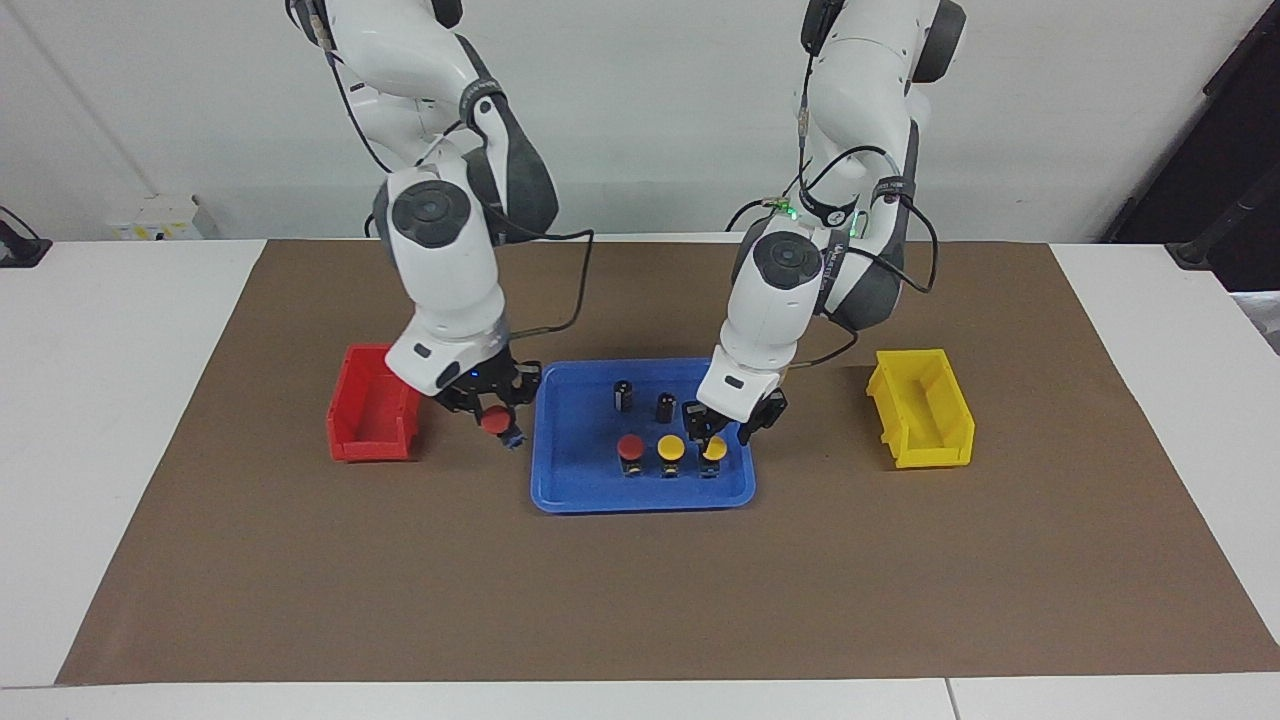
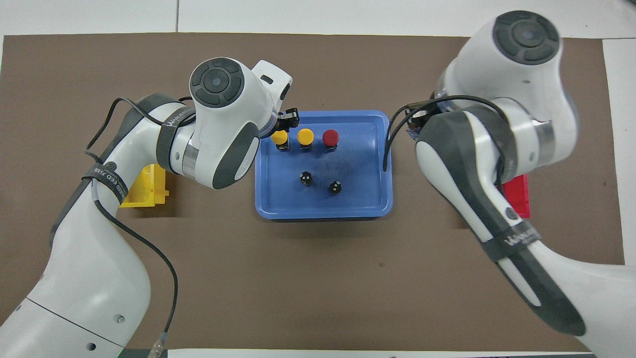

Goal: Sort red and yellow buttons by color
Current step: 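Carry the red button with the right gripper into the red bin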

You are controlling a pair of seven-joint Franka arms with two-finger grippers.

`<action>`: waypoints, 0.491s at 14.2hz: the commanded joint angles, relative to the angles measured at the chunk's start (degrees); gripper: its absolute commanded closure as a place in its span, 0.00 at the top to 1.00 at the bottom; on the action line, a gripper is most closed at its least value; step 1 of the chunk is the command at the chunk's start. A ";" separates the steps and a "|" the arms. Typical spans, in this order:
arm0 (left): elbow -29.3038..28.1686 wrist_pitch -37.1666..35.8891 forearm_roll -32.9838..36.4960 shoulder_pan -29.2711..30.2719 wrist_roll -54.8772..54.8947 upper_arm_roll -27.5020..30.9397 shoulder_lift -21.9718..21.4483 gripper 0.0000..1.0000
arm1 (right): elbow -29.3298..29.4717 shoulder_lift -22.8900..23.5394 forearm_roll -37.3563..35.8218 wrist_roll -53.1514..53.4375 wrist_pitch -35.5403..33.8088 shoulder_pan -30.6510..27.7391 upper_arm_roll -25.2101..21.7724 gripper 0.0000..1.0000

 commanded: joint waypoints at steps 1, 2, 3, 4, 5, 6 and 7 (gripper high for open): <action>-0.81 1.36 0.64 -0.98 -1.19 0.85 -0.18 0.63 | -9.94 -8.29 0.68 -5.14 -0.55 -6.67 0.67 0.12; -0.81 1.36 0.64 -0.98 -1.19 0.85 -0.18 0.63 | -12.32 -9.79 0.15 -6.20 -0.29 -8.08 0.67 0.12; -0.81 1.36 0.64 -0.98 -1.19 0.85 -0.18 0.63 | -14.35 -10.59 -0.37 -6.56 -0.03 -8.88 0.59 0.12; -0.81 1.36 0.64 -0.98 -1.19 0.85 -0.18 0.63 | -16.63 -11.46 -2.29 -6.56 1.19 -9.85 0.59 0.12; -0.81 1.36 0.64 -0.98 -1.19 0.85 -0.18 0.63 | -19.78 -12.78 -4.49 -6.48 3.55 -10.99 0.59 0.12; -0.81 1.36 0.64 -0.98 -1.19 0.85 -0.18 0.63 | -22.77 -13.66 -5.29 -6.22 6.45 -12.04 0.59 0.12; -0.81 1.36 0.64 -0.98 -1.19 0.85 -0.18 0.63 | -25.24 -14.54 -5.47 -5.78 8.39 -12.40 0.50 0.11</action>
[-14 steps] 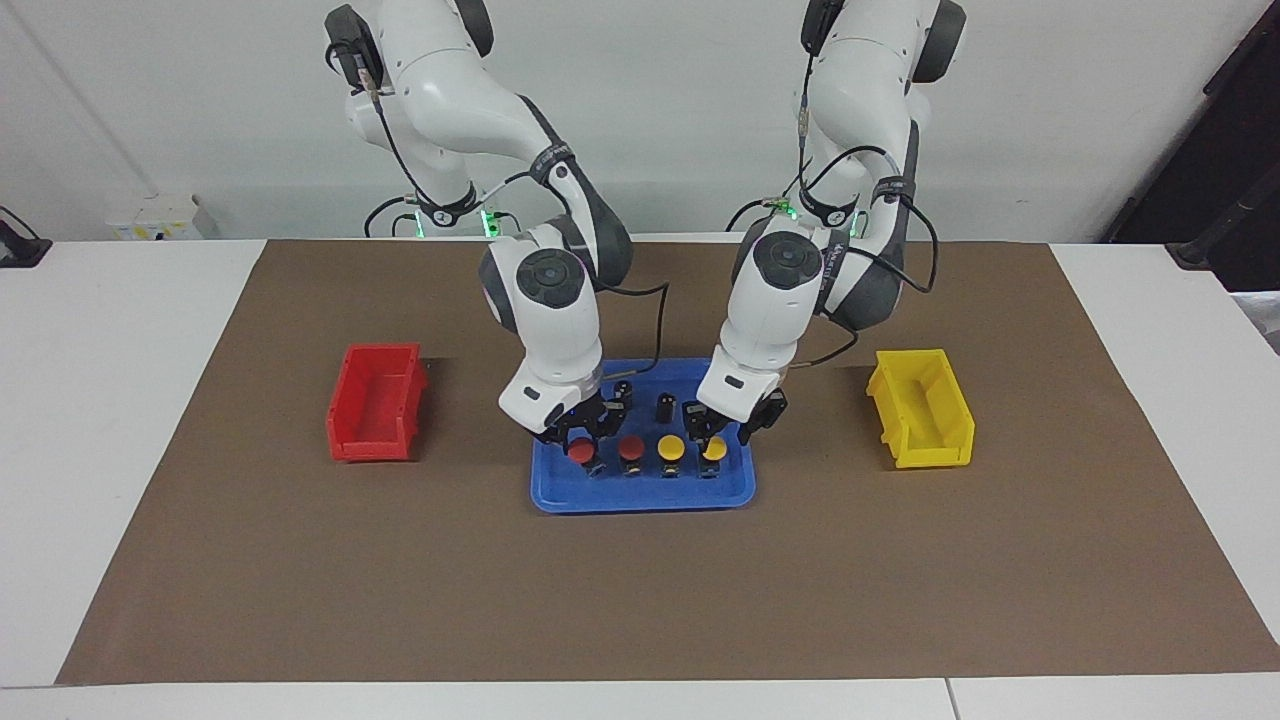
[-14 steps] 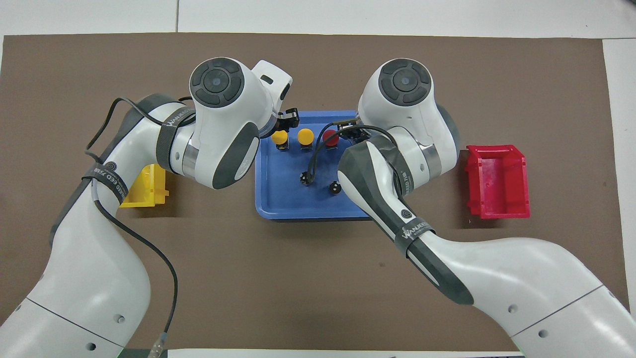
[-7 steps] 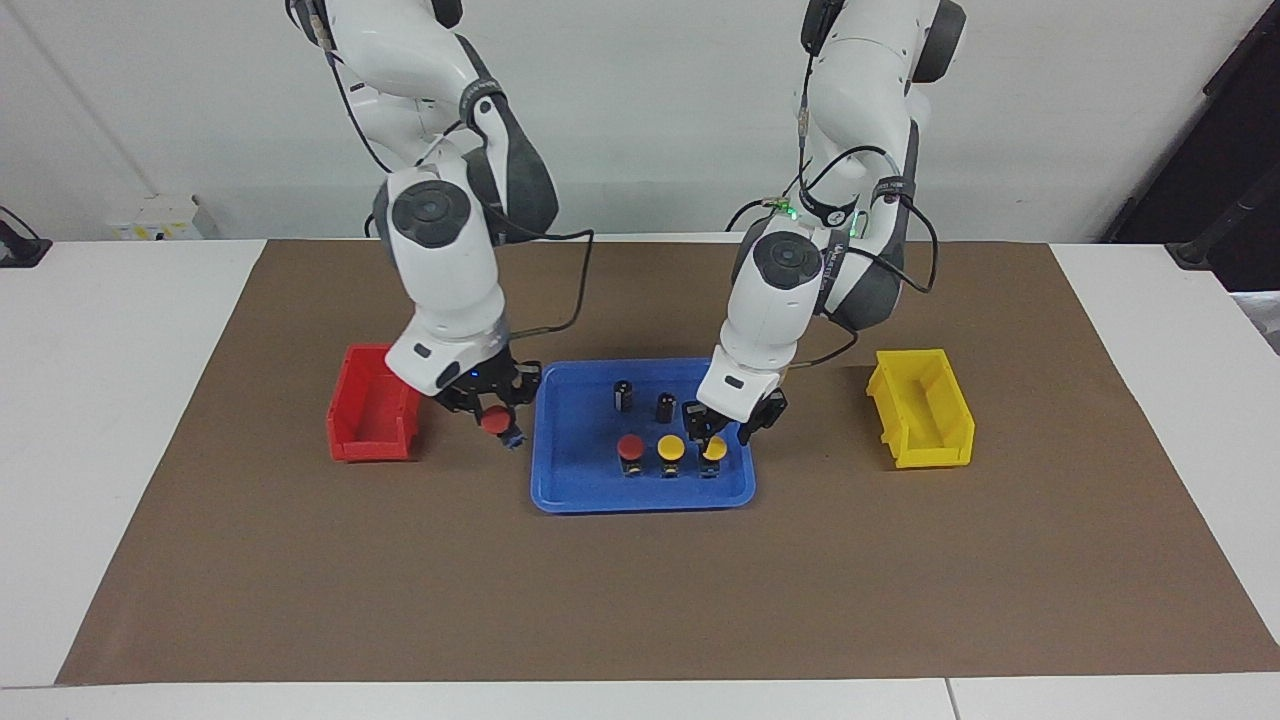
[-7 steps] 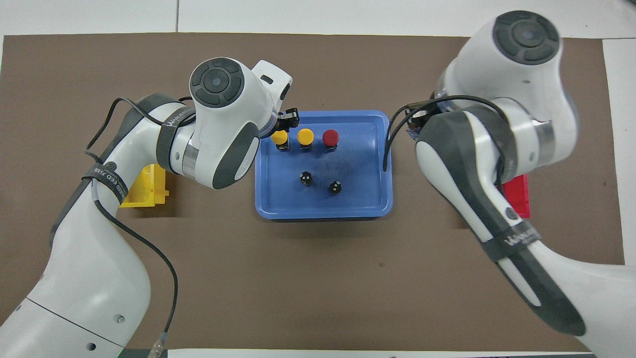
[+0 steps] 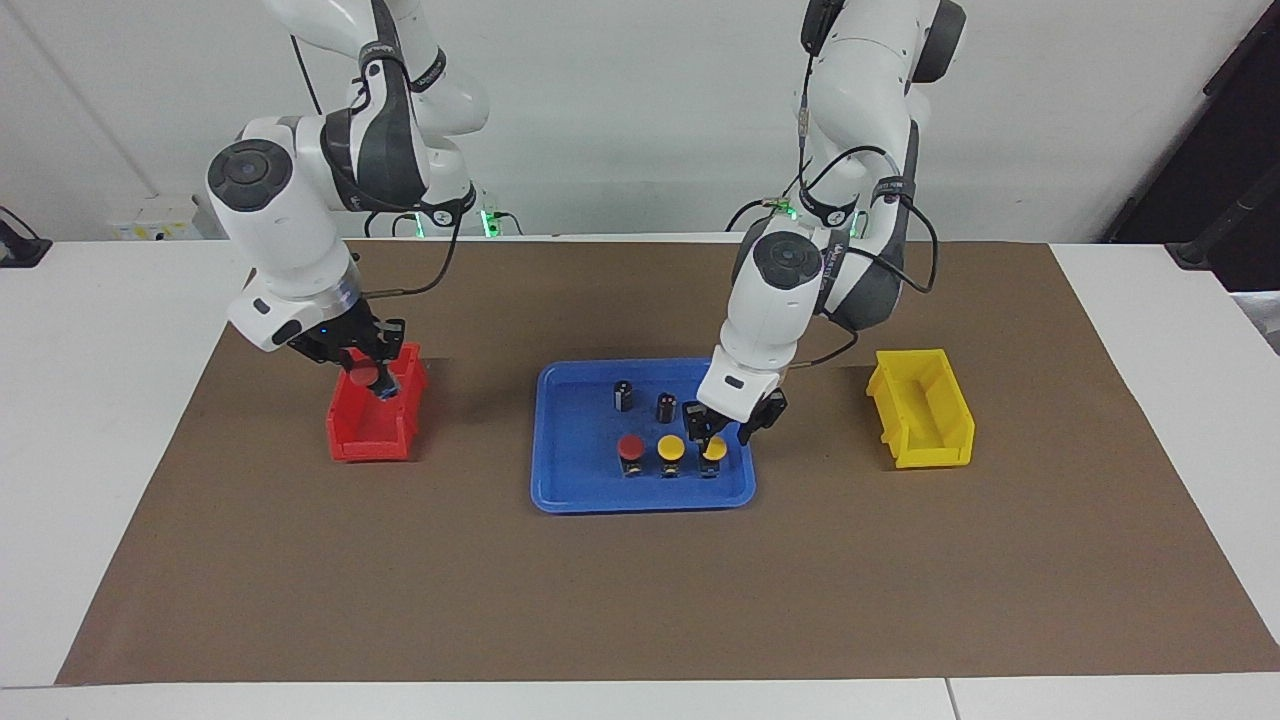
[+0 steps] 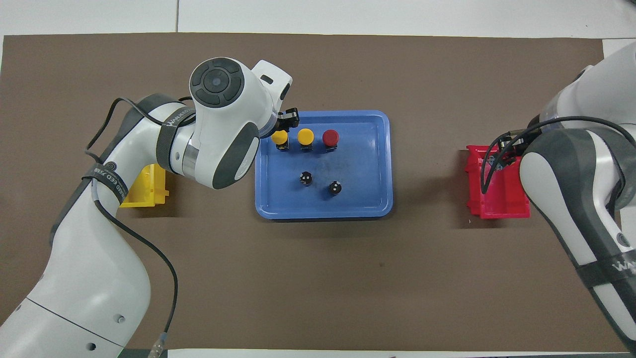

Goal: Sort red and yellow buttons by color
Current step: 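Carry the red button with the right gripper into the red bin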

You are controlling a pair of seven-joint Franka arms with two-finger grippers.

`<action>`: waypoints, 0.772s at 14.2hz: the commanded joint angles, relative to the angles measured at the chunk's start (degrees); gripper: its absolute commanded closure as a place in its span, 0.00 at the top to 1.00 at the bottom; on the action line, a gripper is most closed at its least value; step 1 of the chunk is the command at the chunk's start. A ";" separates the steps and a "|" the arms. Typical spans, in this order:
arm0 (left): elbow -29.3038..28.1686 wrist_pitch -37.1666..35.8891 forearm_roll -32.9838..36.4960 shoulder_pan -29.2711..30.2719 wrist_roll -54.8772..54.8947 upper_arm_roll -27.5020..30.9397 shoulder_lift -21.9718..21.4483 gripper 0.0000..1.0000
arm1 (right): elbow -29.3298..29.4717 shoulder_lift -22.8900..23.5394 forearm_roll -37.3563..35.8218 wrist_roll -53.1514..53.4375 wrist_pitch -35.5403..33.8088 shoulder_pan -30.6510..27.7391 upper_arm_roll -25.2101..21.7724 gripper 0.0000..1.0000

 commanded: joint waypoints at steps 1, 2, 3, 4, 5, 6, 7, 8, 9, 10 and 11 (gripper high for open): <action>-0.81 1.35 0.64 -0.98 -1.16 0.85 -0.18 0.63 | -9.04 -4.34 -1.93 0.74 5.44 -1.77 0.66 0.11; -0.81 1.35 0.64 -0.98 -1.16 0.85 -0.18 0.63 | -9.14 -4.34 -2.19 1.35 5.27 -2.47 0.66 0.11; -0.81 1.35 0.64 -0.98 -1.16 0.85 -0.18 0.63 | -9.66 -4.34 -2.20 2.58 5.26 -3.09 0.75 0.11; -0.81 1.26 0.64 -0.98 -1.16 0.85 -0.18 0.63 | -10.89 -4.17 -2.28 3.72 5.70 -3.09 0.75 0.11; -0.81 1.35 0.64 -0.98 -1.16 0.85 -0.18 0.63 | -11.68 -3.73 -2.72 4.52 6.66 -3.09 0.75 0.11; -0.73 1.26 0.64 -0.98 -1.16 0.85 -0.18 0.63 | -12.65 -3.46 -2.90 5.66 8.41 -3.09 0.75 0.11; -0.73 1.26 0.64 -0.98 -1.16 0.85 -0.18 0.63 | -13.35 -3.37 -2.90 6.71 9.12 -2.75 0.75 0.11; -0.81 1.26 0.64 -0.98 -1.16 0.85 -0.18 0.63 | -13.53 -3.37 -2.90 8.11 9.22 -2.48 0.84 0.11; -0.81 1.26 0.64 -0.98 -1.16 0.85 -0.18 0.63 | -13.62 -2.94 -2.99 9.17 9.39 -2.30 0.84 0.11; -0.81 1.26 0.64 -0.98 -1.16 0.85 -0.18 0.63 | -14.41 -2.59 -2.99 9.44 10.70 -2.13 0.84 0.11; -0.73 1.26 0.64 -0.98 -1.16 0.85 -0.18 0.63 | -15.11 -2.49 -2.90 9.62 11.50 -2.13 0.84 0.11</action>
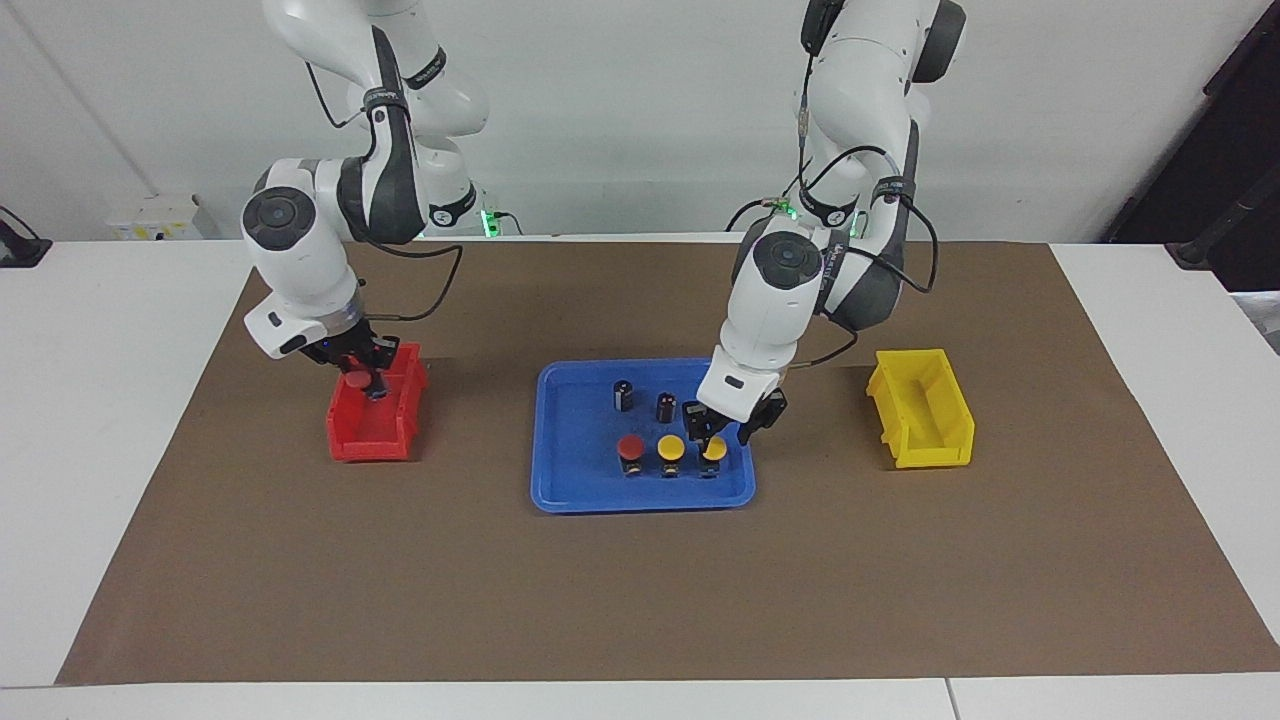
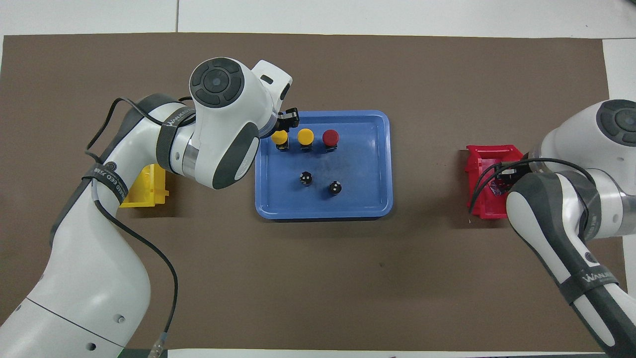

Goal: Sort red and yellow buttons by color
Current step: 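Carry the red button with the right gripper into the red bin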

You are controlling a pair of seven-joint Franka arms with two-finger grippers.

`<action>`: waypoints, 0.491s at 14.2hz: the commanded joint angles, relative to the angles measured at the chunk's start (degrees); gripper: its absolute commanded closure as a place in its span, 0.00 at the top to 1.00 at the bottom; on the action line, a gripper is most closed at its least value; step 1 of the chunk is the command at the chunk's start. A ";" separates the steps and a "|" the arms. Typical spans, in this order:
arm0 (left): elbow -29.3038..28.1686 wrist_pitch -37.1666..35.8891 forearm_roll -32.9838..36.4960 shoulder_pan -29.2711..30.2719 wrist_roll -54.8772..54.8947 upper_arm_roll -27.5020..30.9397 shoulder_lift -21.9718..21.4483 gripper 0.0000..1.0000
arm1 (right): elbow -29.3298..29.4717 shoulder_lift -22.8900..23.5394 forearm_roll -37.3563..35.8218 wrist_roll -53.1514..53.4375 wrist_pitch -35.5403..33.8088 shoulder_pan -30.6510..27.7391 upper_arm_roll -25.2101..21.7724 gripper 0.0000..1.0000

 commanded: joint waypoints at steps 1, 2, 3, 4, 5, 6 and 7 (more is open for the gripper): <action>-0.72 1.17 0.64 -0.98 -1.14 0.85 -0.18 0.63 | -2.72 0.01 -1.18 2.45 2.89 -0.17 0.31 0.11; -0.72 1.25 0.64 -0.98 -1.14 0.85 -0.18 0.63 | -3.34 0.10 -1.18 3.24 3.33 -0.18 0.31 0.11; -0.72 1.25 0.64 -0.98 -1.14 0.85 -0.18 0.63 | -3.95 0.10 -1.18 3.59 3.51 -0.09 0.31 0.11; -0.64 1.25 0.64 -0.98 -1.14 0.85 -0.18 0.63 | -4.48 0.10 -1.79 3.51 3.94 -0.09 0.31 0.11; -0.64 1.25 0.64 -0.98 -1.14 0.85 -0.18 0.63 | -5.01 0.10 -2.67 3.42 4.47 -0.17 0.31 0.11; -0.72 1.25 0.64 -0.98 -1.14 0.85 -0.18 0.63 | -5.71 0.01 -3.20 3.33 4.91 -0.09 0.31 0.11; -0.72 1.25 0.64 -0.98 -1.14 0.85 -0.18 0.63 | -5.89 -0.08 -3.20 3.33 5.26 -0.09 0.31 0.11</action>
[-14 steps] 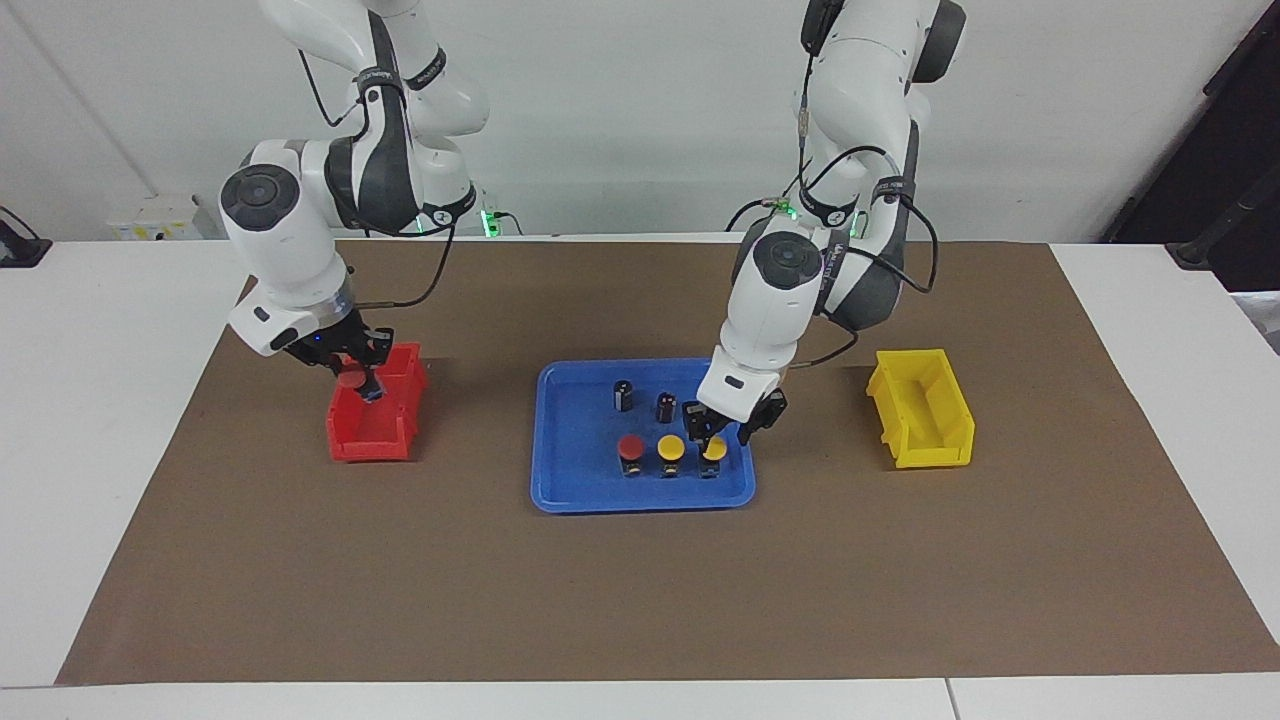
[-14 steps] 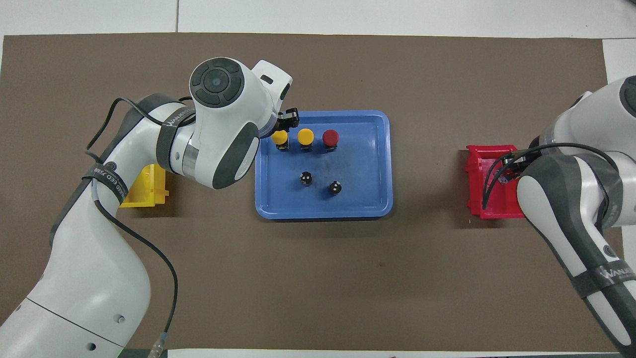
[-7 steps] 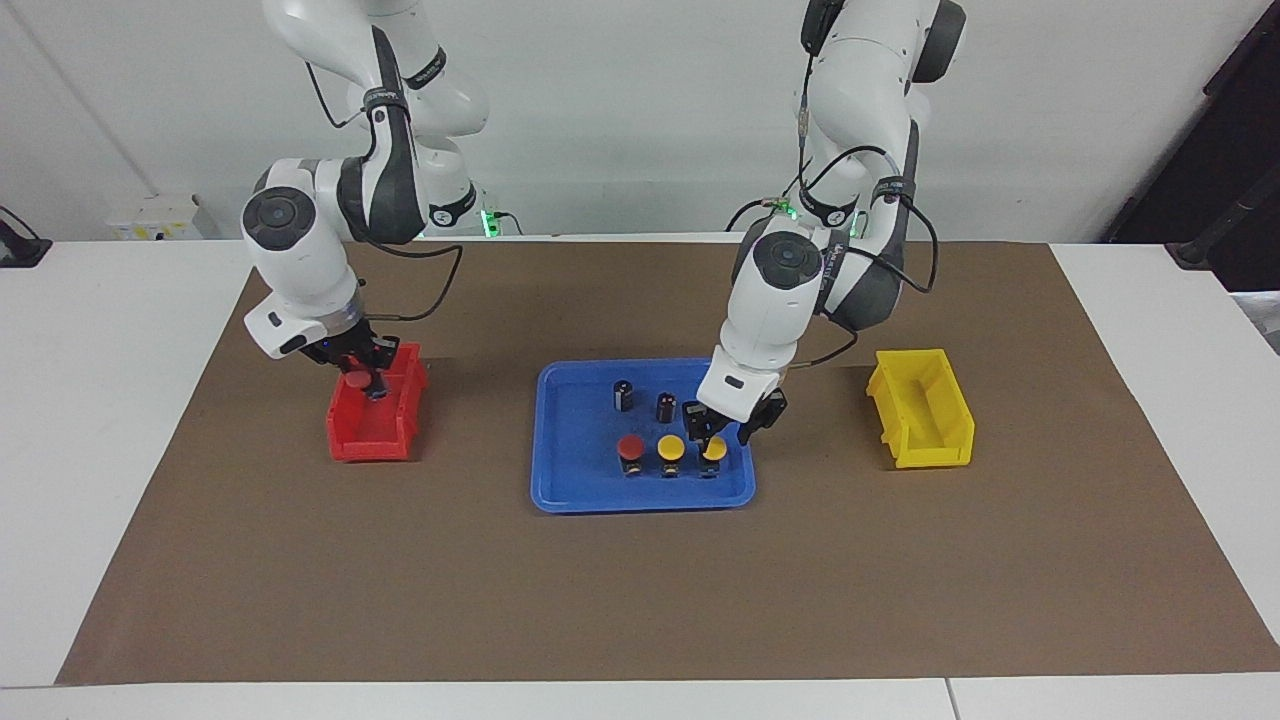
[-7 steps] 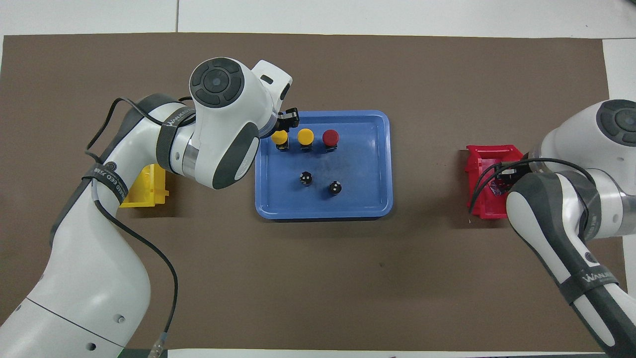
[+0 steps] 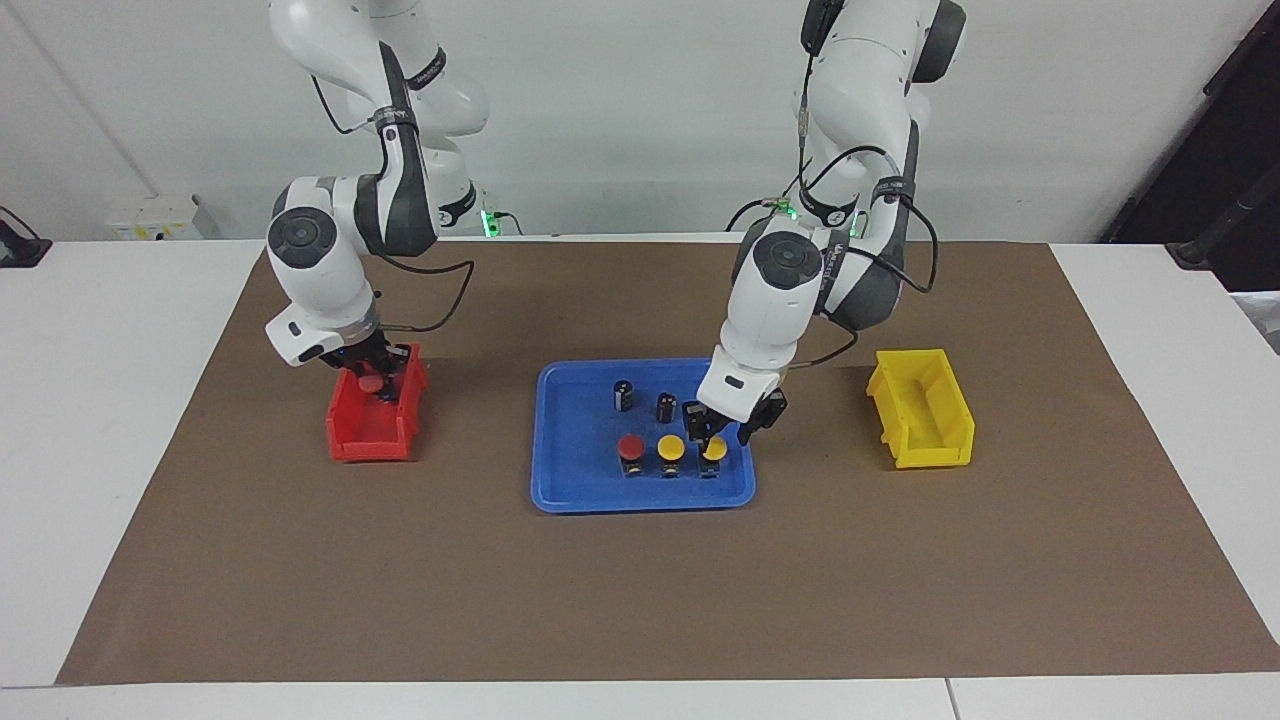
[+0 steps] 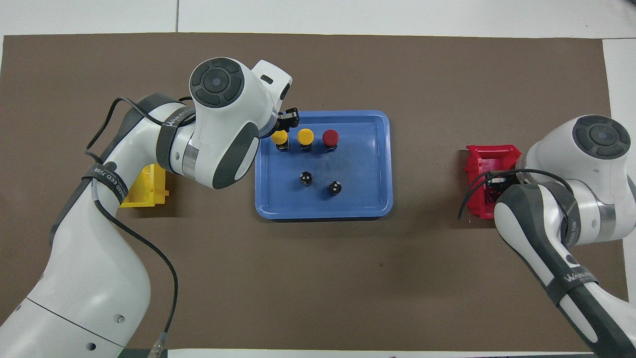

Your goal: Sort red and yellow buttons by color

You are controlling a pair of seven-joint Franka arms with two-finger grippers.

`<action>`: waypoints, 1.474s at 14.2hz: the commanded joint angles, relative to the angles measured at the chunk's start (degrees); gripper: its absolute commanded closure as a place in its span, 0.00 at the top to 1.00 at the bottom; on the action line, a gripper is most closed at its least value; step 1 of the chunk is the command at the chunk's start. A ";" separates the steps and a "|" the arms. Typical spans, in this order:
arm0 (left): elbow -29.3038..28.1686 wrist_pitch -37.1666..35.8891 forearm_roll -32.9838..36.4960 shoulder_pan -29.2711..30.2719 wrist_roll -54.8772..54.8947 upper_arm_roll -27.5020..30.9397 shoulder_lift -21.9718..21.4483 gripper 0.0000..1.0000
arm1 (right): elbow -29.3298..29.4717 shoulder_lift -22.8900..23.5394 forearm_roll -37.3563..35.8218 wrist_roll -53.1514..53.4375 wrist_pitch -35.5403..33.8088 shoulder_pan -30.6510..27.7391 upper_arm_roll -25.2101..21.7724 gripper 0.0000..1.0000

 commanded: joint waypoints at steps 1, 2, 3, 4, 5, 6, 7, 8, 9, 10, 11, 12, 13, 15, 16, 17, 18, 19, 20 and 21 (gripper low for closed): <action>-0.73 1.15 0.64 -0.98 -1.13 0.85 -0.18 0.63 | -1.84 -0.81 -1.63 1.29 1.78 -0.15 0.28 0.14; -0.73 1.15 0.64 -0.98 -1.22 0.85 -0.18 0.63 | -1.93 -0.90 -1.63 1.29 1.87 -0.15 0.28 0.19; -0.73 1.15 0.64 -0.98 -1.22 0.85 -0.18 0.63 | -2.28 -0.99 -1.63 1.29 1.87 -0.15 0.28 0.20; -0.73 1.24 0.64 -0.98 -1.22 0.85 -0.18 0.63 | -2.29 -0.99 -1.63 1.29 1.87 -0.15 0.37 0.20; -0.73 1.24 0.64 -0.98 -1.22 0.85 -0.18 0.64 | -2.29 -0.99 -1.63 1.29 1.87 -0.15 0.28 0.27; -0.90 1.33 0.73 -1.07 -1.22 0.85 -0.18 0.64 | -2.29 -0.99 -1.63 1.29 1.87 -0.15 0.37 0.42; -0.90 1.50 0.73 -1.07 -1.22 0.85 -0.18 0.64 | -2.29 -0.99 -1.63 1.29 1.87 -0.06 0.37 0.55; -0.99 1.76 0.73 -1.07 -1.13 0.85 -0.18 0.64 | -2.02 -0.90 -1.63 1.11 1.78 -0.06 0.37 0.64; -1.86 1.94 0.73 -1.16 -1.22 0.85 -0.18 0.64 | -1.67 -0.81 -1.63 1.02 1.61 -0.06 0.37 0.67; -2.82 3.07 0.73 -1.16 -1.22 0.85 -0.18 0.64 | -0.80 -0.64 -1.63 0.94 1.00 -0.06 0.37 0.69; -3.18 3.95 0.73 -1.16 -1.22 0.85 -0.18 0.64 | 0.51 -0.29 -1.63 0.59 0.29 -0.06 0.45 0.69; -3.27 4.05 0.73 -1.33 -1.22 0.85 -0.18 0.64 | 1.66 -0.28 -1.63 -0.20 -1.02 -0.06 0.45 0.70; -3.36 4.05 0.73 -1.59 -1.22 0.85 -0.18 0.64 | 3.32 -0.20 -1.63 -0.82 -2.51 -0.06 0.54 0.71; -3.27 4.14 0.73 -1.95 -1.57 0.85 0.34 0.64 | 6.05 -0.20 -1.63 -1.96 -5.41 0.64 0.63 0.72; -3.36 4.14 0.73 -1.95 -2.09 0.85 0.34 0.64 | 7.63 -0.20 -1.63 -2.83 -6.91 0.64 0.63 0.72; -3.80 4.23 0.73 -2.04 -2.19 0.85 0.43 0.64 | 9.73 -0.20 -1.19 -3.28 -8.83 0.64 0.63 0.72; -4.06 4.66 0.73 -2.38 -2.19 0.85 0.43 0.64 | 11.93 -0.20 -0.75 -4.07 -10.59 0.73 0.63 0.72; -4.07 4.75 0.73 -2.39 -2.27 0.85 0.43 0.61 | 14.39 -0.20 -0.40 -5.21 -12.70 0.73 0.72 0.74; -4.07 4.75 0.73 -2.39 -2.62 0.85 0.43 0.55 | 16.42 -0.28 0.65 -6.35 -14.37 0.73 0.81 0.75; -4.07 4.67 0.73 -2.39 -3.24 0.85 0.43 0.44 | 18.44 -0.28 2.66 -7.93 -16.04 0.65 0.81 0.77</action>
